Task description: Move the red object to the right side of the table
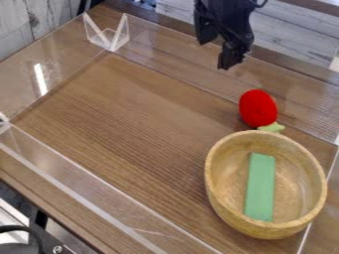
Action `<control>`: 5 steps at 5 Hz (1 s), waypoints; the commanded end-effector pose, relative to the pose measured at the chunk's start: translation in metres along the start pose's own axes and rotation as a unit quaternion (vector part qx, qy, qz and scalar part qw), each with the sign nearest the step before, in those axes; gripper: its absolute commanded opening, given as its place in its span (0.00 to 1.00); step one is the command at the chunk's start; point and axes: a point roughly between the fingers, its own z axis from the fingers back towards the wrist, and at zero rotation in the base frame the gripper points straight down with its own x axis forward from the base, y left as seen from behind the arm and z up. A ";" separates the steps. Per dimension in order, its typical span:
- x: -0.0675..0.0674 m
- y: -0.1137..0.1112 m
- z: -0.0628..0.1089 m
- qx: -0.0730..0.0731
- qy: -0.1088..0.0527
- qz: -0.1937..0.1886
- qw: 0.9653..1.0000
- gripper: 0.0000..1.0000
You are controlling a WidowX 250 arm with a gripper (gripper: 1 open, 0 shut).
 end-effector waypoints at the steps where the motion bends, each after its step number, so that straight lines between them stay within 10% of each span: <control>1: -0.003 0.018 0.019 0.025 -0.017 0.053 0.998 1.00; 5: -0.014 0.029 0.006 0.043 0.033 0.174 0.983 1.00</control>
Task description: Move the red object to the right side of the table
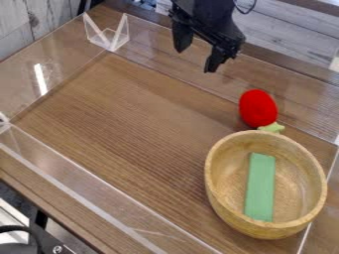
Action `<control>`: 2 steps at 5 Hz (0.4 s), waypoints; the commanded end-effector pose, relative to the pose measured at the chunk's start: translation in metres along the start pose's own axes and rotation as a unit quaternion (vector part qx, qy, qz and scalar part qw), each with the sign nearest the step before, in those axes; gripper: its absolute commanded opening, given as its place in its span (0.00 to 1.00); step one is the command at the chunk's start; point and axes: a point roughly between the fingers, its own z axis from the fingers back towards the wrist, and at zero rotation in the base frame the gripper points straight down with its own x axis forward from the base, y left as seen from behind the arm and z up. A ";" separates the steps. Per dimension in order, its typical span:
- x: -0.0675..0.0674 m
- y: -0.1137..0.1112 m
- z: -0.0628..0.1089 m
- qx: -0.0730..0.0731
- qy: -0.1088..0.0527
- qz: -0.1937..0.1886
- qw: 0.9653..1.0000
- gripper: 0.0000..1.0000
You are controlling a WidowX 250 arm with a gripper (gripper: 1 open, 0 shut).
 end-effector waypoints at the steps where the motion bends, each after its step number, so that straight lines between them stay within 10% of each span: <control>1: 0.015 0.001 0.014 0.007 -0.026 0.010 1.000 1.00; 2: 0.009 0.001 0.010 0.009 -0.022 0.018 1.000 1.00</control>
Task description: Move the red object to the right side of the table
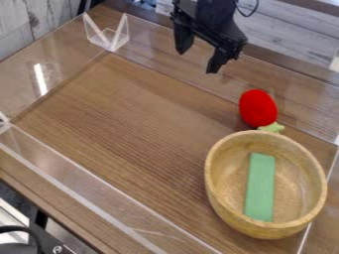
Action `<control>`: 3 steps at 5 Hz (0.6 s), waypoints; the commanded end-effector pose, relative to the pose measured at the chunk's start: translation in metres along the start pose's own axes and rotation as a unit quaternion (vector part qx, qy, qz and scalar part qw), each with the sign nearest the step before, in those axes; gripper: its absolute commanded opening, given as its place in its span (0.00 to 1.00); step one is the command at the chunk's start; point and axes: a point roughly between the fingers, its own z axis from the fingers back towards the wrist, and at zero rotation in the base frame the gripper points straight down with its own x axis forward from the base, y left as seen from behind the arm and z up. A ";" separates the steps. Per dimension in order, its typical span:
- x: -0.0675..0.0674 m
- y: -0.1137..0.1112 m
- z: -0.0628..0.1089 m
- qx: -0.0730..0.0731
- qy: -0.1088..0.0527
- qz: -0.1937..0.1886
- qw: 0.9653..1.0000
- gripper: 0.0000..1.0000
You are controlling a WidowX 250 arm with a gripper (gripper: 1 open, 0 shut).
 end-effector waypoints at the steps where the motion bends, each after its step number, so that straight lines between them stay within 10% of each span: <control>1: 0.001 0.005 0.009 0.006 -0.019 0.011 1.000 1.00; 3: -0.009 0.004 0.010 0.005 -0.009 0.021 1.000 1.00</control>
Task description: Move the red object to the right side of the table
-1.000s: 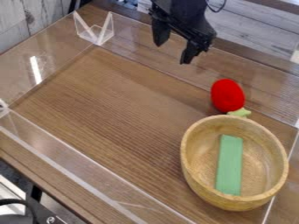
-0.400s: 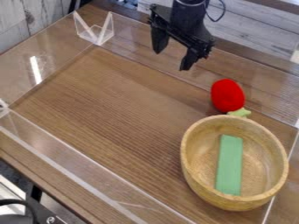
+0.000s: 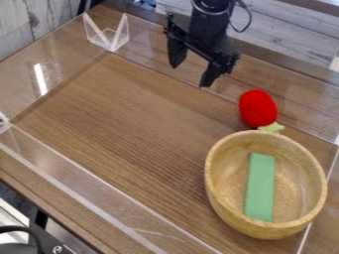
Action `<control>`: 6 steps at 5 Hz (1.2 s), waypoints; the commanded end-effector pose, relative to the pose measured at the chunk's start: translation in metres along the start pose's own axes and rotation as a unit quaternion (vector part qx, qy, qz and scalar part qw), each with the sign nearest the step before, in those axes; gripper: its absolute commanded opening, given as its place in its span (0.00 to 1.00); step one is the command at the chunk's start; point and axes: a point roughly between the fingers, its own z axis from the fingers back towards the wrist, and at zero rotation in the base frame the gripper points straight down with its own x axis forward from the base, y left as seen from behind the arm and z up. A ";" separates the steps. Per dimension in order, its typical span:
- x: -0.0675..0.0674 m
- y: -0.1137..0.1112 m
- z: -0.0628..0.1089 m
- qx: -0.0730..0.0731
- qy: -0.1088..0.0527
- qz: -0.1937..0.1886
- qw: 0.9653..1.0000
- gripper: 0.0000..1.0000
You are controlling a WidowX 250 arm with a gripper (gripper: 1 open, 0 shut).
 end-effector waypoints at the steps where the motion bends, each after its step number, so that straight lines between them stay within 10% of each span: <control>1: 0.003 0.004 0.024 0.002 -0.029 0.011 1.000 1.00; 2: -0.005 -0.003 0.032 0.000 -0.025 0.005 1.000 0.00; 3: -0.004 0.003 0.037 -0.010 -0.022 0.028 0.999 1.00; 6: -0.003 0.052 0.052 -0.020 -0.033 0.116 0.993 1.00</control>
